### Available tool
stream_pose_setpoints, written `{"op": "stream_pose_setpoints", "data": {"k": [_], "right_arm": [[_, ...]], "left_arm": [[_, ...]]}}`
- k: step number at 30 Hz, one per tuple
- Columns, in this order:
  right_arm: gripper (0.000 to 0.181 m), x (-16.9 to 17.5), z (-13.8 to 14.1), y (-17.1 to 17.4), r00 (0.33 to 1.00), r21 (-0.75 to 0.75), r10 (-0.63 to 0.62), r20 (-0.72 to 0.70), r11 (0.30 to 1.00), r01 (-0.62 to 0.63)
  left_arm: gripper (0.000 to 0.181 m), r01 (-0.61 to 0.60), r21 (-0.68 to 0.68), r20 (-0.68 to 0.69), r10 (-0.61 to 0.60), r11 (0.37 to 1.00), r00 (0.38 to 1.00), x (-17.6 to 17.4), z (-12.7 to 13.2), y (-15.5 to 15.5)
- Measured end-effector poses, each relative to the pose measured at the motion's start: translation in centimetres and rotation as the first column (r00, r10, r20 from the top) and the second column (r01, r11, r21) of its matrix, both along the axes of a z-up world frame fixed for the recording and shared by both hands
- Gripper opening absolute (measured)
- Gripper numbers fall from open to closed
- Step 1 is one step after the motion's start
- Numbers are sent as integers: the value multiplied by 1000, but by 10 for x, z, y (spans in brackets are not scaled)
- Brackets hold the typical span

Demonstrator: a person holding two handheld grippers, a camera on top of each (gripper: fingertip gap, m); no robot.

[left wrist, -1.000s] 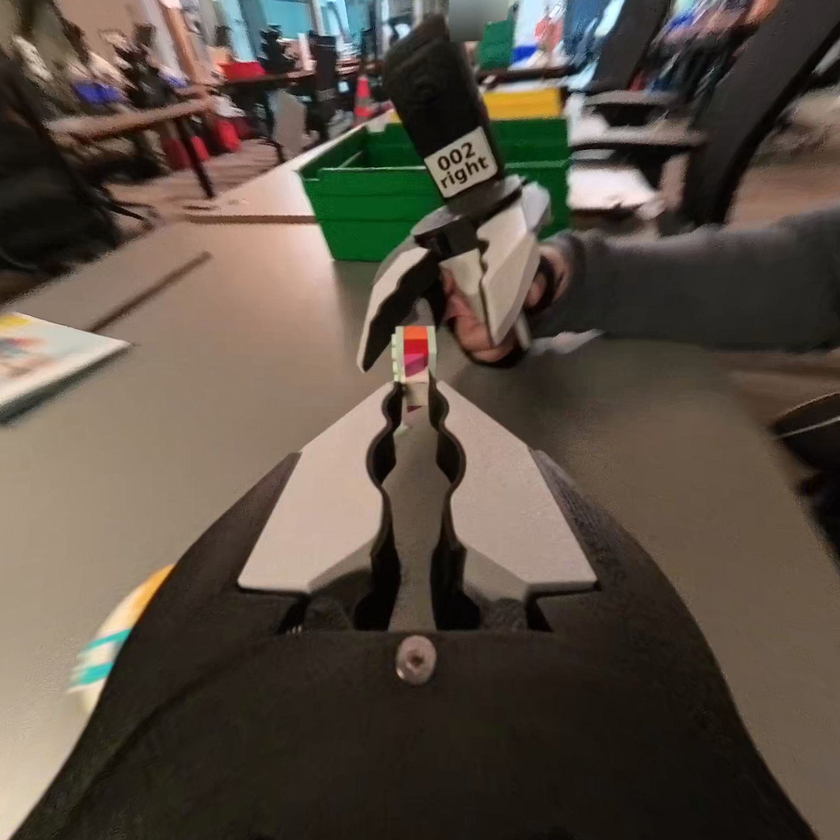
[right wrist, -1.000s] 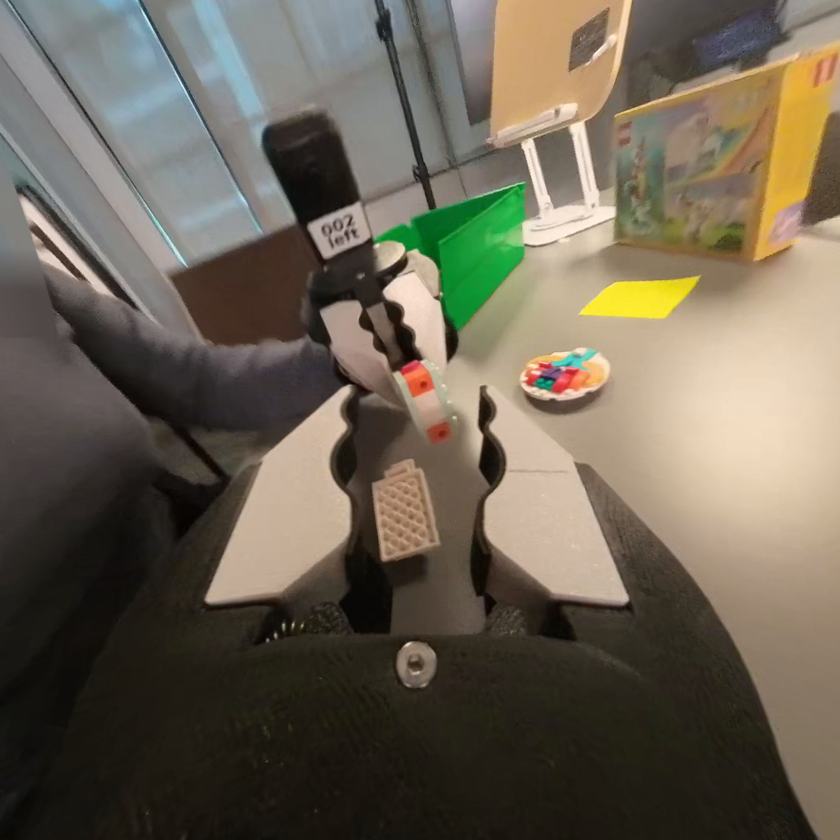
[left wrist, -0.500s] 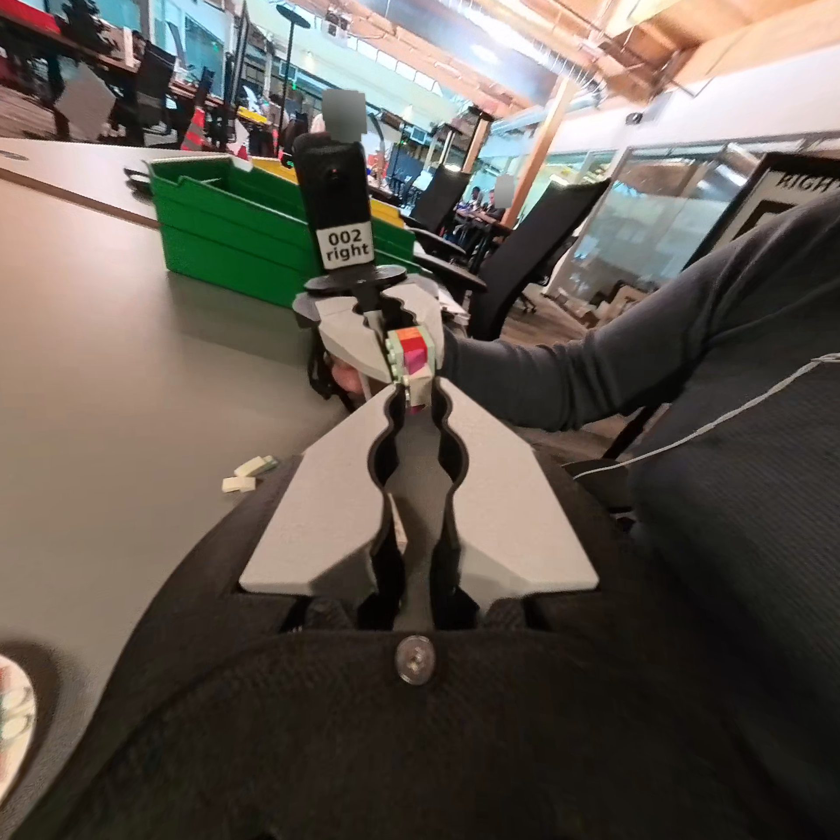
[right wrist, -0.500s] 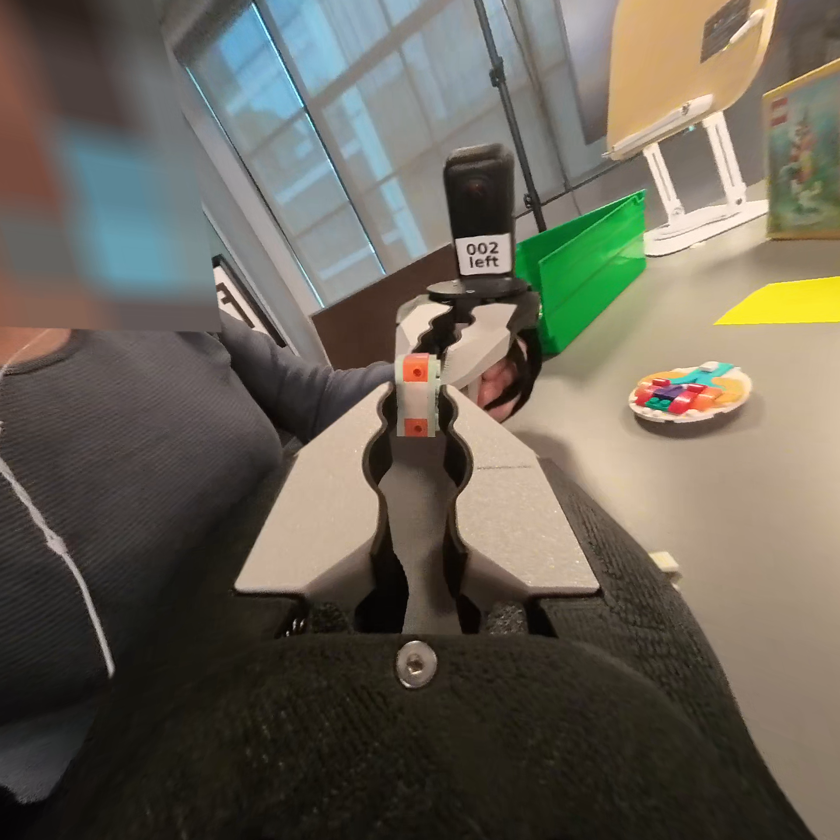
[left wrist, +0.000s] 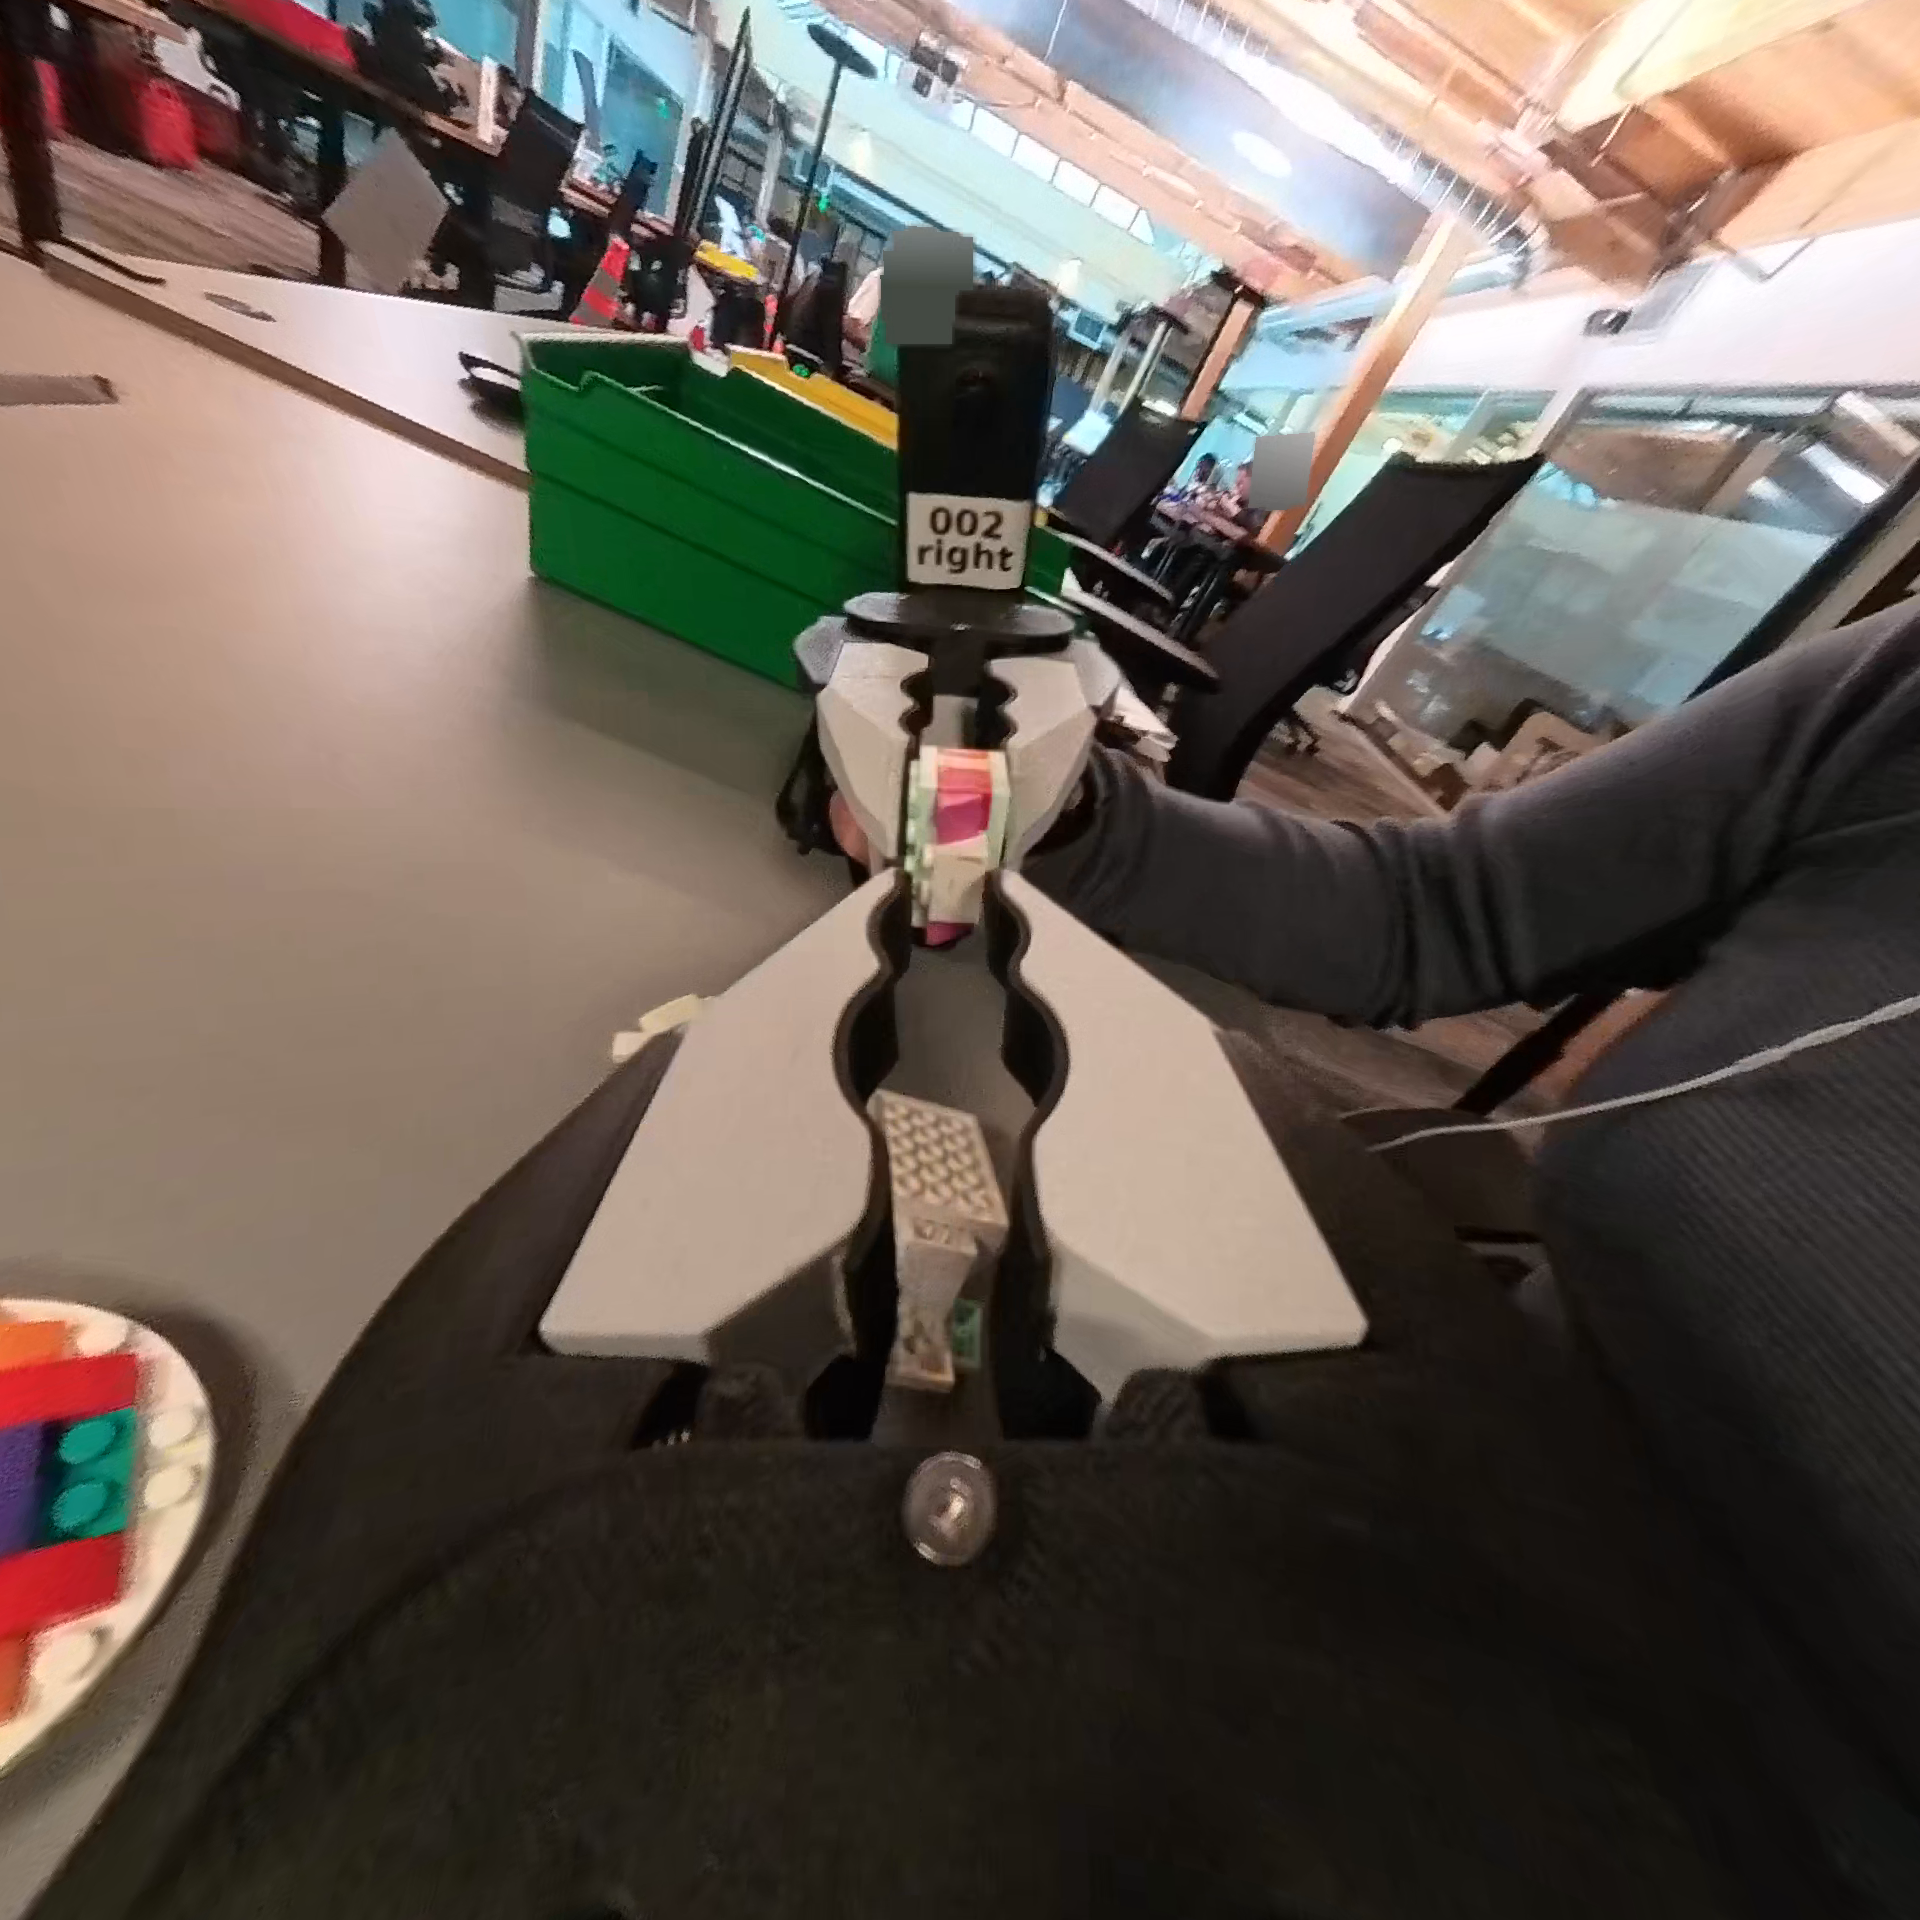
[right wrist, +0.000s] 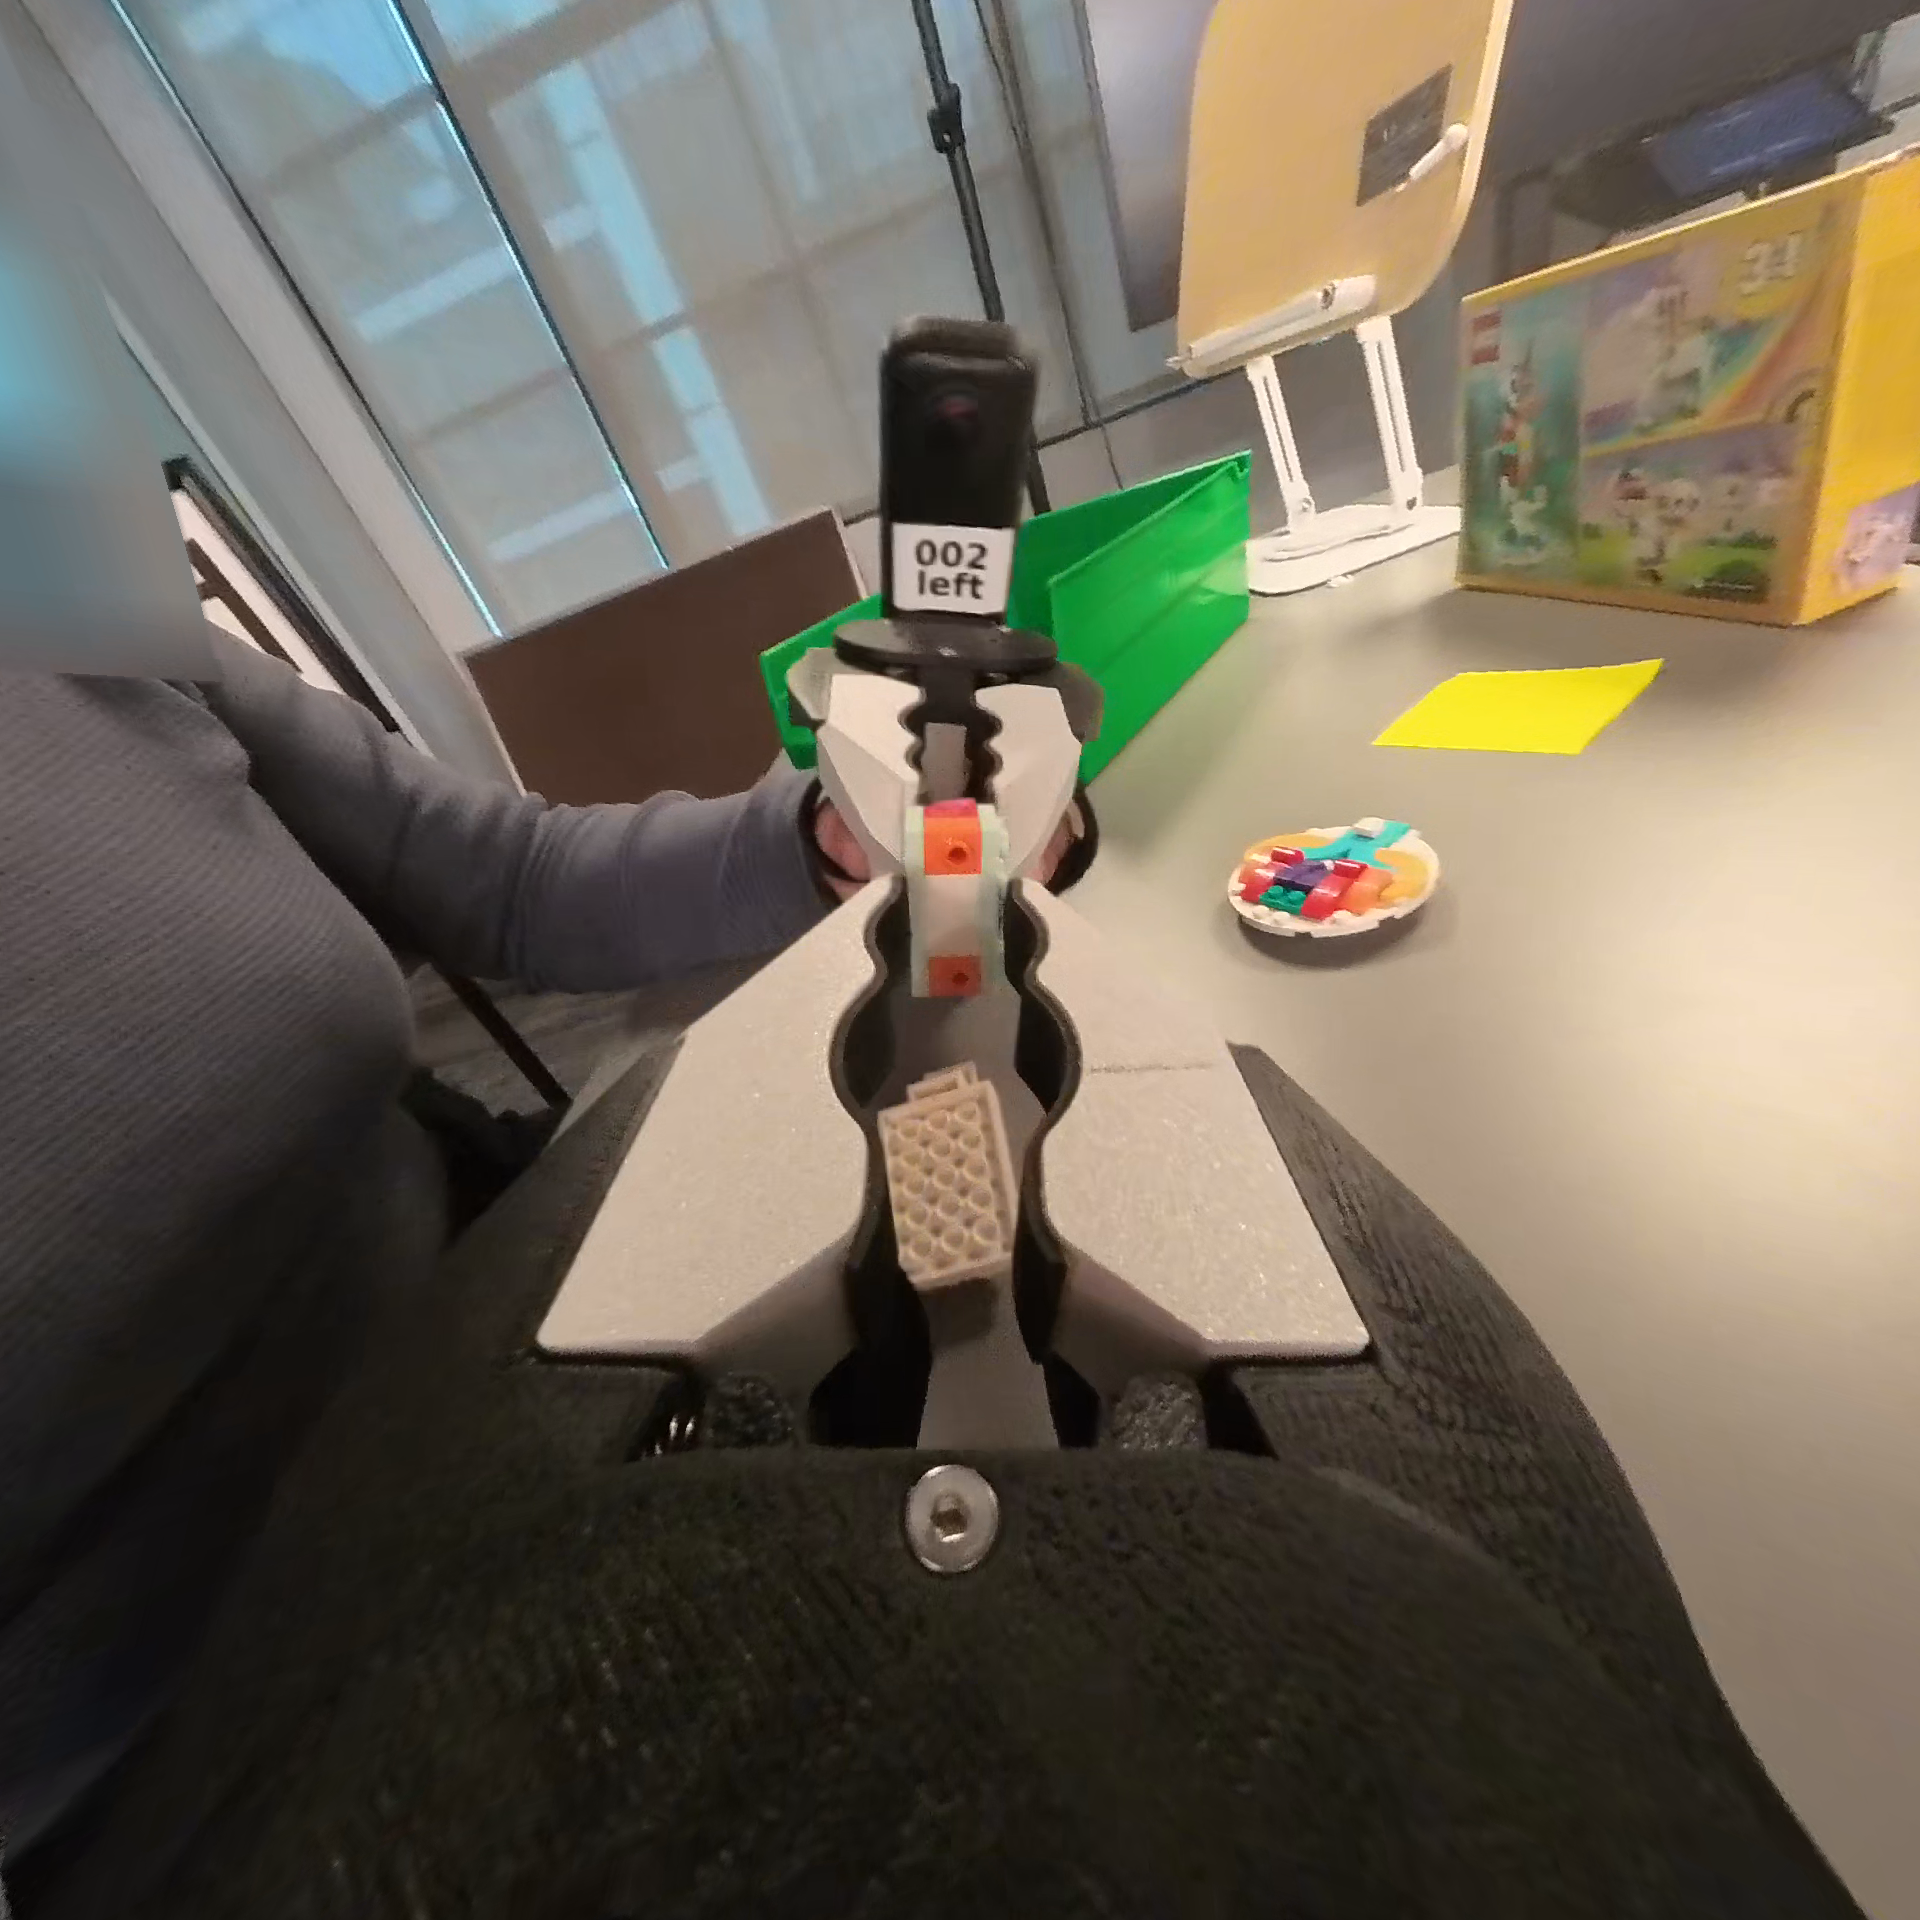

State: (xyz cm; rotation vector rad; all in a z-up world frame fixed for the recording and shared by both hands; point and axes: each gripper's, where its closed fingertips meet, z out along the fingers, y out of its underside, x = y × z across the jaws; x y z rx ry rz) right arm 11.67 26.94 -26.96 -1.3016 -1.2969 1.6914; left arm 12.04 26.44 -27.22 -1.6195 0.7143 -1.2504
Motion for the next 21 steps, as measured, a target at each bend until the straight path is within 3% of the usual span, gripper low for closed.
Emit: {"op": "stream_pose_setpoints", "data": {"k": [5,9,21], "right_arm": [[15,-2,-3,3,999,61,-42,20,997,41],[15,-2,-8,6,991,257,-124,55,961,106],[15,6,-23,-9,988,342,-21,150,939,-32]], "left_arm": [[10,-49,62,-53,52,997,997,0,-3,4],[9,-110,189,-228,153,976,962,-3,-9,8],[8,-26,222,-351,104,975,931,2,-25,-8]]}}
